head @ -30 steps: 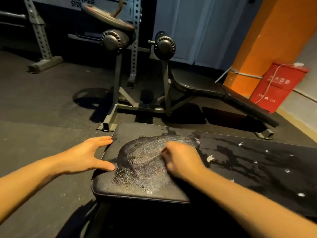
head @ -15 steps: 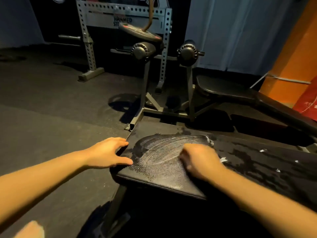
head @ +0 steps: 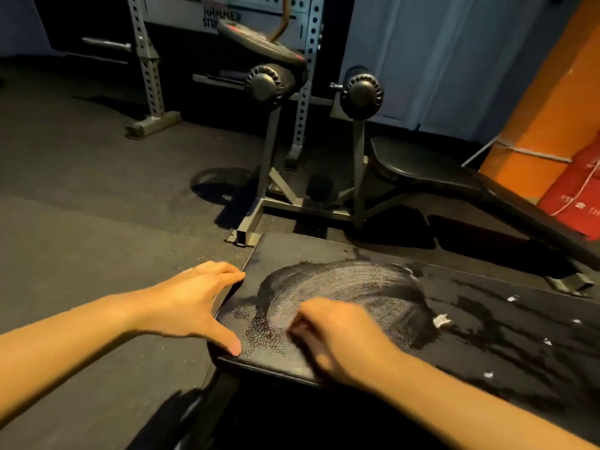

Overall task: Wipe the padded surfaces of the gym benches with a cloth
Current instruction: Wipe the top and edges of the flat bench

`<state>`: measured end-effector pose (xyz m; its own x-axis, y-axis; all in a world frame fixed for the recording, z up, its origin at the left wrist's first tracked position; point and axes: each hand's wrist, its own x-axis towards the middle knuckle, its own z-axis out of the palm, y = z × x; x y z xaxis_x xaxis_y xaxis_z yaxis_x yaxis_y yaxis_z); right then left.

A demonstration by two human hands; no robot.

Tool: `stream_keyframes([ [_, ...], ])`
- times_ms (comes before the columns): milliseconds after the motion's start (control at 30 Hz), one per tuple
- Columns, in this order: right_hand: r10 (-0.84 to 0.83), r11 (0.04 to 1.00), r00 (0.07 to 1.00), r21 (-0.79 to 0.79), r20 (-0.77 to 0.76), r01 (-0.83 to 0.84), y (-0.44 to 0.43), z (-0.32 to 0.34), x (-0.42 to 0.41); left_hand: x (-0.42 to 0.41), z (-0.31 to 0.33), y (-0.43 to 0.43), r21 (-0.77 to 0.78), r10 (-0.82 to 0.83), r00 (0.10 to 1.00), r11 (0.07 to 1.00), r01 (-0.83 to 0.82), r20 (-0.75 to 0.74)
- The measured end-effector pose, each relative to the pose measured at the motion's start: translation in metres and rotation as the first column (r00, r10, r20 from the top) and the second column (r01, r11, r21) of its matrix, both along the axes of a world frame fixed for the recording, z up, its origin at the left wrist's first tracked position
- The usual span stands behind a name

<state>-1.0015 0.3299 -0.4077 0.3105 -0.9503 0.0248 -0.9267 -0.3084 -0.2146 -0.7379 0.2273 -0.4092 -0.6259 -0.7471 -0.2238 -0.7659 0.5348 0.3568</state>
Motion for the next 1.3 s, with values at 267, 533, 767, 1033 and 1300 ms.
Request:
stream_keyframes([
  [267, -0.403, 0.902, 0.915, -0.179, -0.019, 0.394, -0.141, -0.001, -0.005, 0.003, -0.007, -0.008, 0.007, -0.019, 0.999, 1.0, 0.019, -0.035],
  [533, -0.05, 0.991, 0.998, -0.123, -0.025, 0.047, -0.064, -0.003, -0.015, 0.019, -0.037, -0.003, 0.106, 0.088, 0.967, 0.992, -0.064, -0.237],
  [767, -0.29, 0.936, 0.957, -0.202, 0.022, 0.289, -0.158, -0.01, 0.034, 0.018, -0.033, -0.003, 0.08, 0.06, 0.977, 0.996, -0.044, -0.205],
  [1033, 0.008, 0.991, 0.998, -0.131, -0.062, -0.016, -0.086, 0.0, 0.001, 0.018, -0.037, -0.002, 0.026, 0.053, 0.971, 0.999, -0.048, -0.233],
  [1300, -0.032, 0.987, 0.999, -0.158, 0.04, 0.037, -0.142, -0.009, 0.082, 0.02, -0.026, 0.004, -0.011, 0.05, 0.984, 0.999, -0.052, -0.171],
])
